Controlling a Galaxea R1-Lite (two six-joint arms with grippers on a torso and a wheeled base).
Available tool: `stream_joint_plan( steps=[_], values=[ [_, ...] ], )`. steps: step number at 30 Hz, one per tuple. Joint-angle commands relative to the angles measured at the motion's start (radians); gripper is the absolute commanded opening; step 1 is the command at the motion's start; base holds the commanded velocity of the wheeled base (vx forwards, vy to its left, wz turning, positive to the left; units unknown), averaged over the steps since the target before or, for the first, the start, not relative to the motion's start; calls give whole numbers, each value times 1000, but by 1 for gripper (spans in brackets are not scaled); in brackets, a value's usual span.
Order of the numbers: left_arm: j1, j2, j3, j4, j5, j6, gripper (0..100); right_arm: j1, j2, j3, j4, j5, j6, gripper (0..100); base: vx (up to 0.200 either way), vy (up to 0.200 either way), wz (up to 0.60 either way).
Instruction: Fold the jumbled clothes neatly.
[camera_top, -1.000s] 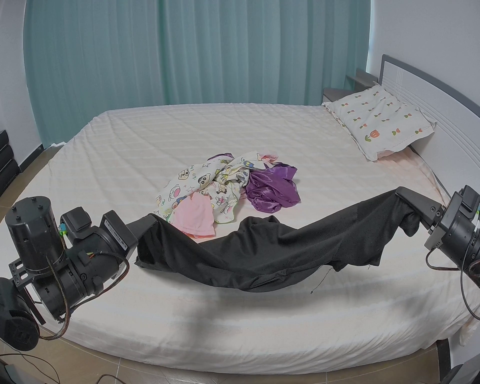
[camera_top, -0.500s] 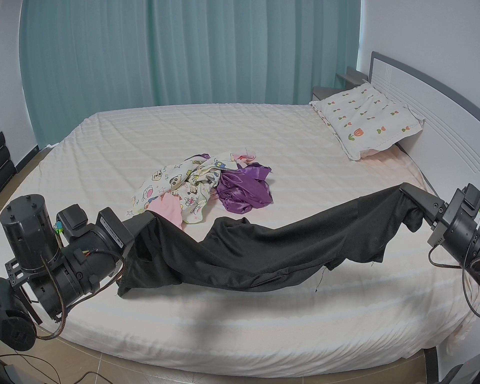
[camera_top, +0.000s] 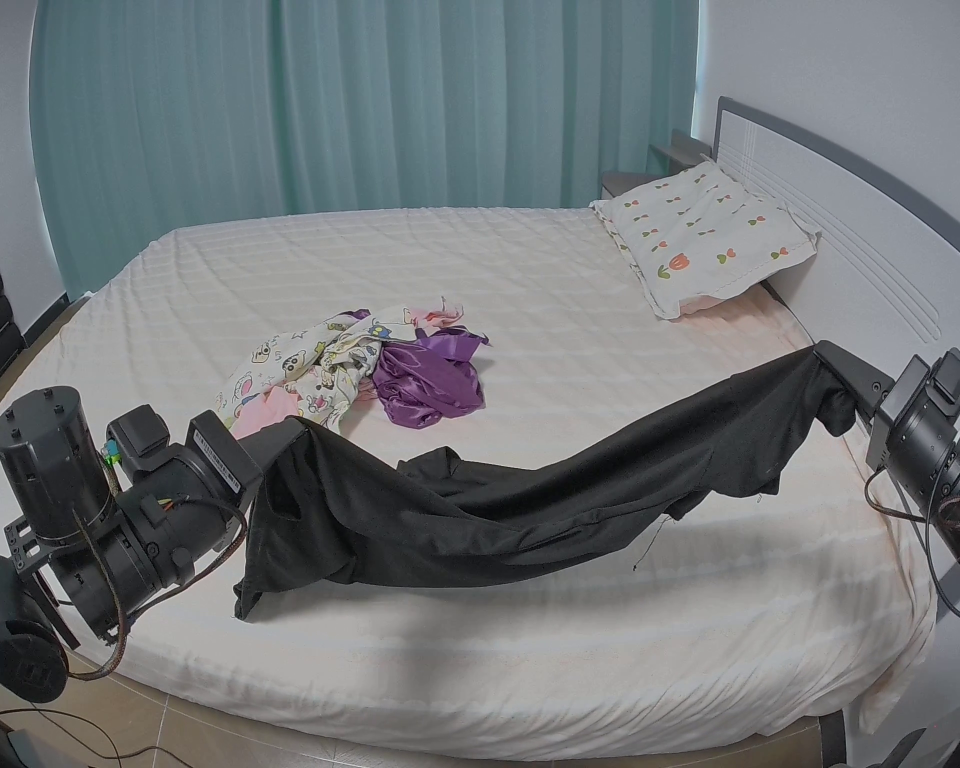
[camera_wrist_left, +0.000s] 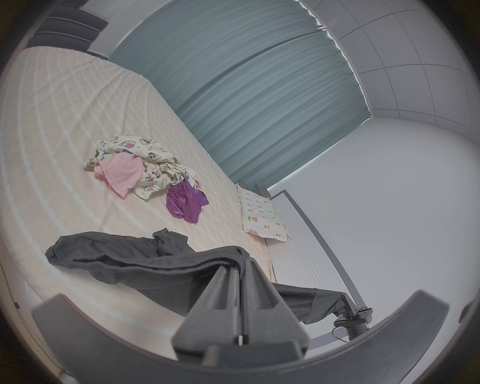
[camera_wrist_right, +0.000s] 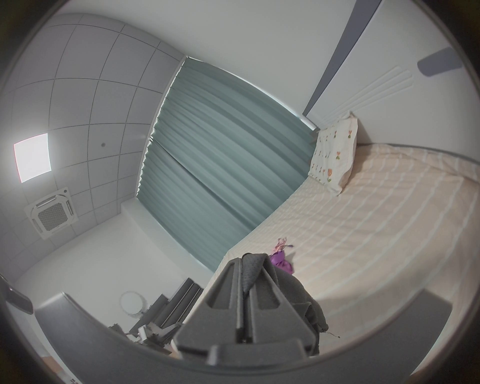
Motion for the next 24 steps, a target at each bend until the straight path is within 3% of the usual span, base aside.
stream_joint_plan(
  steps=[1, 13, 24],
  values=[
    [1, -12, -1, 0, 3, 0, 0, 18, 5, -13, 0, -44, -26, 0, 0, -200, 0],
    [1, -31, -1, 0, 5, 0, 0, 92, 5, -24, -3, -181, -129, 0, 0, -200, 0],
    [14, -67, -23, 3, 30, 23, 0, 106, -6, -28, 2, -168, -132, 0, 0, 0, 0]
  ],
)
